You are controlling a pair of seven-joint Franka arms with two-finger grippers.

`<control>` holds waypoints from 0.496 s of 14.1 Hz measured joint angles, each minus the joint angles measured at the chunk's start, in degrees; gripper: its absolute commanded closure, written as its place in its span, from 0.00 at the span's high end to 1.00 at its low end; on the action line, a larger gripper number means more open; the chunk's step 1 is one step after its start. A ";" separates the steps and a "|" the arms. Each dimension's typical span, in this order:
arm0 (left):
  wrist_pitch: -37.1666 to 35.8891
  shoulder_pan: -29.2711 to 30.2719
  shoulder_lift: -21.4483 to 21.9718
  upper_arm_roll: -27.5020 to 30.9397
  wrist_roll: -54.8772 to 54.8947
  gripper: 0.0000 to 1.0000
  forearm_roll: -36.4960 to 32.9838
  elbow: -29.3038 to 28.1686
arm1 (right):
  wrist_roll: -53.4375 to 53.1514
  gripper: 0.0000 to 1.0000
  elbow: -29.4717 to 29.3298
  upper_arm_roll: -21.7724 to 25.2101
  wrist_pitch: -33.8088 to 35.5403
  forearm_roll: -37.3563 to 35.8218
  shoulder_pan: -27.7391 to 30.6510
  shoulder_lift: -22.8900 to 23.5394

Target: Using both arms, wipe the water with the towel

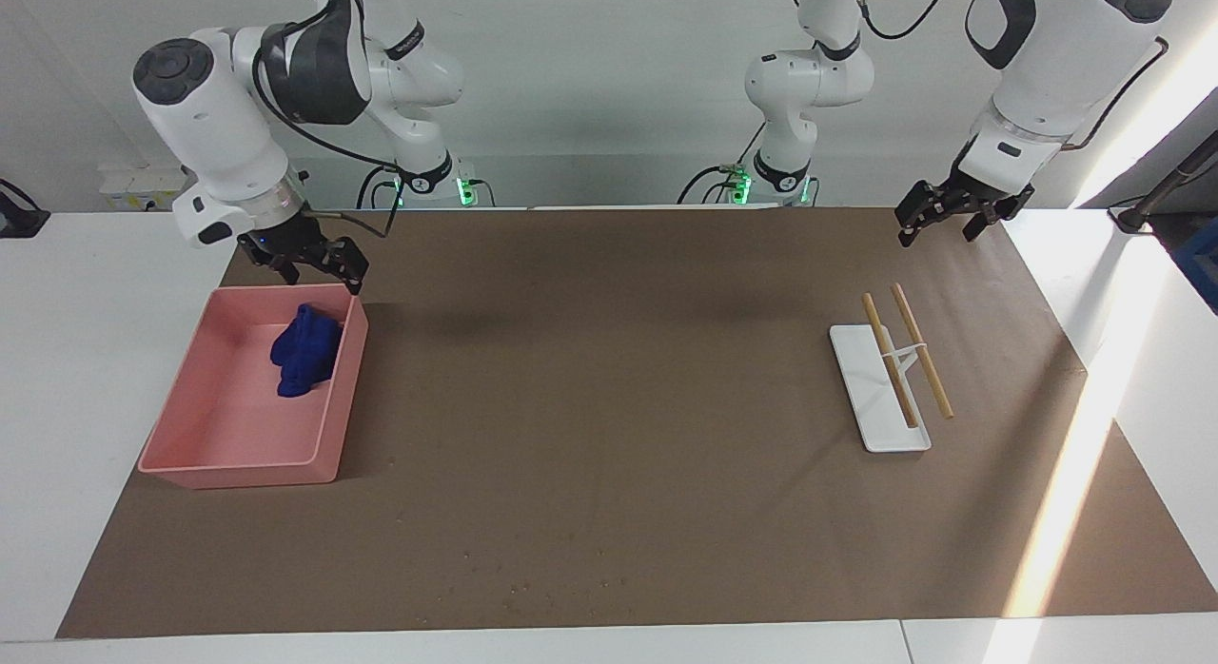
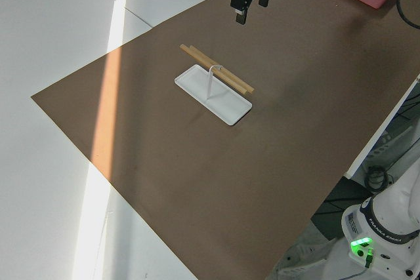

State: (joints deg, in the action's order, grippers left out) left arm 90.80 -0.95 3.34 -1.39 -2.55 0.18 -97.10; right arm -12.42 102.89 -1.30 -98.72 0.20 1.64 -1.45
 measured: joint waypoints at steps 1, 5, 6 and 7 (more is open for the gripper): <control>0.01 -0.13 0.00 0.01 0.00 1.00 0.01 0.00 | -0.06 1.00 -1.98 0.08 0.84 -0.09 0.11 -0.01; 0.02 -0.29 0.00 0.00 0.00 1.00 0.06 -0.03 | -0.06 1.00 -10.56 0.57 4.48 -0.21 0.50 0.06; 0.02 -0.29 0.00 0.00 0.00 1.00 0.07 -0.05 | -0.06 1.00 -12.39 0.58 6.18 -0.21 0.54 0.13; 0.02 -0.29 -0.01 0.00 0.00 1.00 0.07 -0.05 | -0.06 1.00 -14.10 0.59 8.25 -0.21 0.63 0.38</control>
State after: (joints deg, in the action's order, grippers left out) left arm 90.81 -1.24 3.33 -1.38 -2.55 0.25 -97.15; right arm -12.48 88.79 -0.71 -90.47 -0.01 2.27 -1.07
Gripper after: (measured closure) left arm 0.000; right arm 0.000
